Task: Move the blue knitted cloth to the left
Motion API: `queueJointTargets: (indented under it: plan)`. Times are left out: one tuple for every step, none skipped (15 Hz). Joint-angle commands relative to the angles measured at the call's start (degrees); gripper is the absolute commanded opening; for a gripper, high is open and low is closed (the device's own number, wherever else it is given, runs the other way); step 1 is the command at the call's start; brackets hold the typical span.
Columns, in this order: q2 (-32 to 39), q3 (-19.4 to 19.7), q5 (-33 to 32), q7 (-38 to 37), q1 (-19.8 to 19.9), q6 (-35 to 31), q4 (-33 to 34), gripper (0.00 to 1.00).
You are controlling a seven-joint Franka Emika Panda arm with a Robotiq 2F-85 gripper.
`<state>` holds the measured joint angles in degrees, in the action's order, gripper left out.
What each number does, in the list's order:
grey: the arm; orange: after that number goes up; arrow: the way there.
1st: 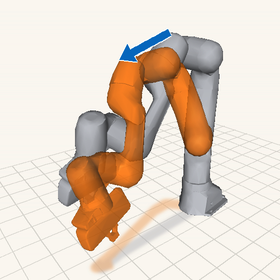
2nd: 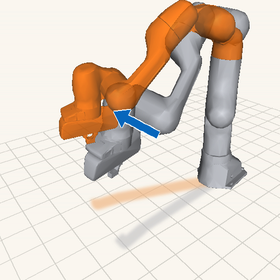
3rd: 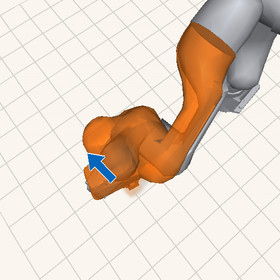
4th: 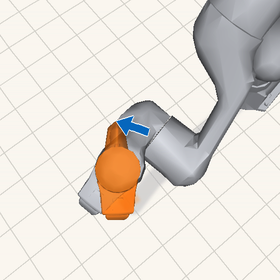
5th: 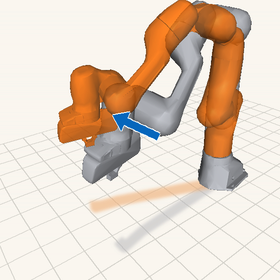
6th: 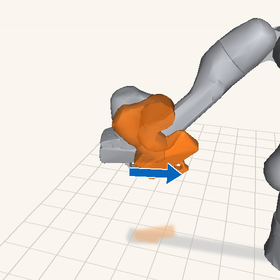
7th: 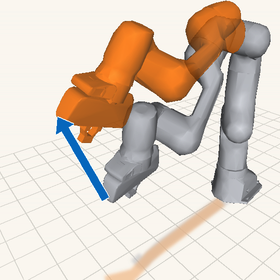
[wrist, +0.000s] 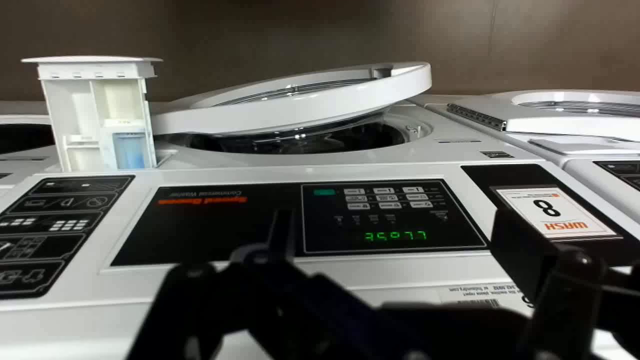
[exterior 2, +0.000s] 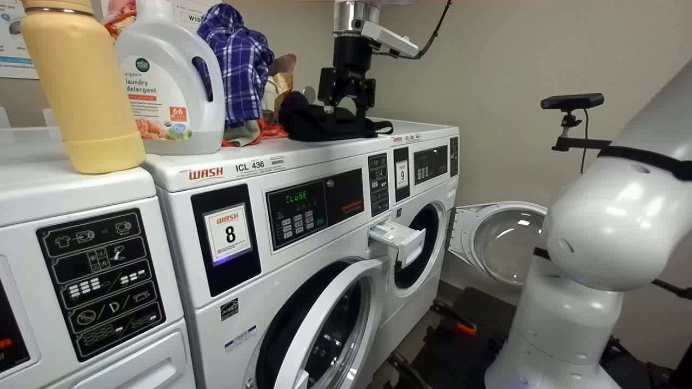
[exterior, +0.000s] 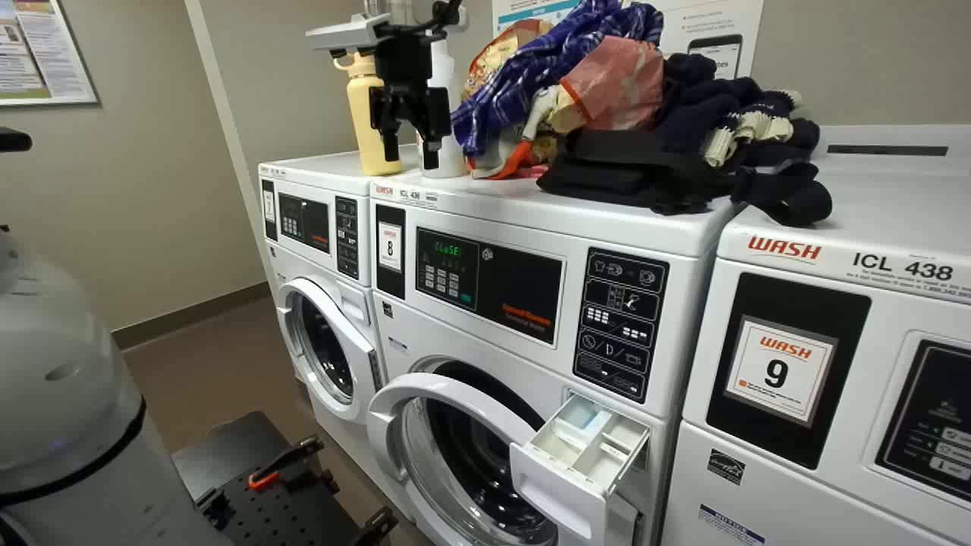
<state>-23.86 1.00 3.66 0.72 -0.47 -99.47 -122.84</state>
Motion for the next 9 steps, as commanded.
queueJointTargets:
  plan:
    - [0.05,-0.14,0.05,0.07,0.19,0.12,0.13,1.00]
    - [0.79,0.28,-0.10,0.46,0.44,0.27,1.22,1.00]
    - [1.35,0.59,-0.14,0.77,0.59,0.53,2.07,1.00]
    - [2.17,1.02,-0.31,1.16,0.84,0.69,3.35,1.00]
    - [2.85,1.37,-0.36,1.47,0.99,0.86,4.44,1.00]
    - [3.68,1.94,0.09,2.16,1.02,1.42,5.92,1.00]
    - [4.22,2.22,0.14,2.84,0.96,1.60,6.92,1.00]
    - [4.85,2.53,0.21,3.00,1.11,1.31,8.11,1.00]
    - [5.59,2.93,0.59,3.42,1.16,1.41,9.57,1.00]
